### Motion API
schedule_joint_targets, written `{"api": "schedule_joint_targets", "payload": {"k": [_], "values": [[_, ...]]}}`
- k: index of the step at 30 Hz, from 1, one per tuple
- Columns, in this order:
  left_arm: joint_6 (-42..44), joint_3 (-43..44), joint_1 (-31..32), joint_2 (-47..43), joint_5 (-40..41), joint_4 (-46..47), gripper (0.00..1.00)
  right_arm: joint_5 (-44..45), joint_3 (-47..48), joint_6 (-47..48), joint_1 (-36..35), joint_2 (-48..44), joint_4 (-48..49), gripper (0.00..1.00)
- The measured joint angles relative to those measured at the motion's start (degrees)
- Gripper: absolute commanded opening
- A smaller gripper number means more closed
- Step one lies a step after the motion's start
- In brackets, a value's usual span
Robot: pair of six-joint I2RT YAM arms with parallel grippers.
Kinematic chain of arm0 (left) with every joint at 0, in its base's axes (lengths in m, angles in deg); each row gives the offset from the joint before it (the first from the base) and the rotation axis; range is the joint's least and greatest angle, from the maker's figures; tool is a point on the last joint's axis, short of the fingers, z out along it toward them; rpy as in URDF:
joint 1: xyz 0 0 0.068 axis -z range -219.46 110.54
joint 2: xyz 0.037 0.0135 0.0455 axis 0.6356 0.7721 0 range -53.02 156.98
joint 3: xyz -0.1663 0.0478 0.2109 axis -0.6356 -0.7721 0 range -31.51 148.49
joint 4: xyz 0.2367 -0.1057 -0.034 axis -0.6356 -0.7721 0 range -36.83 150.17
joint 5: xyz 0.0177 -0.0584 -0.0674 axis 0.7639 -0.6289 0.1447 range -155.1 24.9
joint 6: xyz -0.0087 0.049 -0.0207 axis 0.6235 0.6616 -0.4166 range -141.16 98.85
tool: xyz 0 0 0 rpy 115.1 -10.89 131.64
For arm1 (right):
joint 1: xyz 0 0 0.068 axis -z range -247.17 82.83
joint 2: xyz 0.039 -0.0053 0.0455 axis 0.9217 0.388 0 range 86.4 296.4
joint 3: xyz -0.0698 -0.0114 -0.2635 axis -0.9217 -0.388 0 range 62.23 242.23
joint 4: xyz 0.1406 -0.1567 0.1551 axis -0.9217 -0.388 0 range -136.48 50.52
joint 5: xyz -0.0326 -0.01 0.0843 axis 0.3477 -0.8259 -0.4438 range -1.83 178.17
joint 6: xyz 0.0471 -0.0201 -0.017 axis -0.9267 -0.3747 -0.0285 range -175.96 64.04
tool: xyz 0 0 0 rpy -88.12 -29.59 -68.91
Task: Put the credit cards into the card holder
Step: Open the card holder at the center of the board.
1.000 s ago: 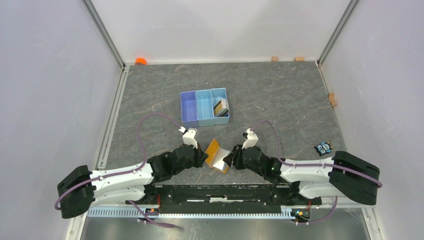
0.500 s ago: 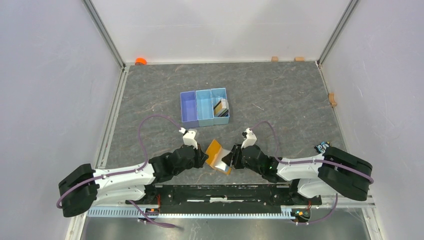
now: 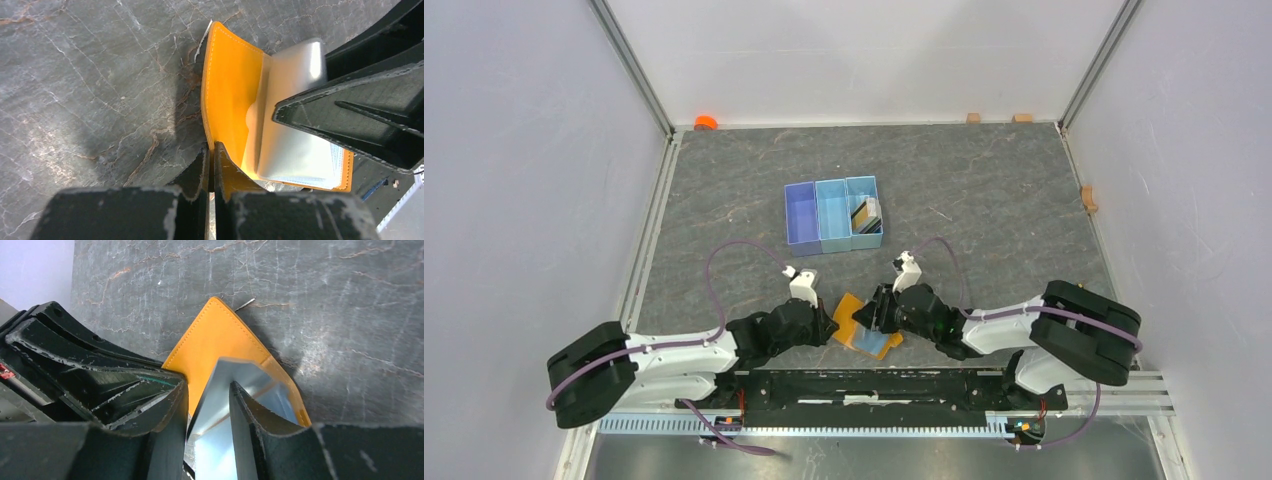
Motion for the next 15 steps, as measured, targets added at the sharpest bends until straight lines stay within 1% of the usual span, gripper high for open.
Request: {"api": "schedule_joint_targets", "payload": {"k": [3, 4, 8, 10, 12, 14, 15], "values": [[-0.52, -0.15, 0.0, 0.59, -0.83, 1.01, 0.03, -0.74, 1.31, 0.37, -0.02, 2.29, 0.92, 0.43], [-0.59, -0.15, 0.0, 0.7, -1.29, 1.36, 0.04, -1.01, 1.42, 0.39, -0.02, 2.89, 1.09, 0.44], [-0.74, -0.55, 0.0, 0.63, -2.45, 2.01, 0.18, -1.18, 1.46, 0.35, -0.02, 4.42, 1.38, 0.49], [-0.81, -0.92, 0.0, -0.11, -2.89, 1.92, 0.28, -1.2, 1.51, 0.22, -0.02, 4.7, 1.75, 0.52], [-0.87, -1.42, 0.0, -2.1, -3.21, 0.98, 0.38, -1.27, 1.55, 0.15, -0.02, 4.79, 2.19, 0.54], [-0.87, -1.88, 0.0, -5.09, -3.63, -0.66, 0.45, -1.29, 1.55, 0.15, -0.02, 4.9, 2.51, 0.55], [-0.87, -2.16, 0.0, -6.97, -3.87, -1.68, 0.46, -1.29, 1.55, 0.11, -0.02, 4.92, 2.58, 0.56]]}}
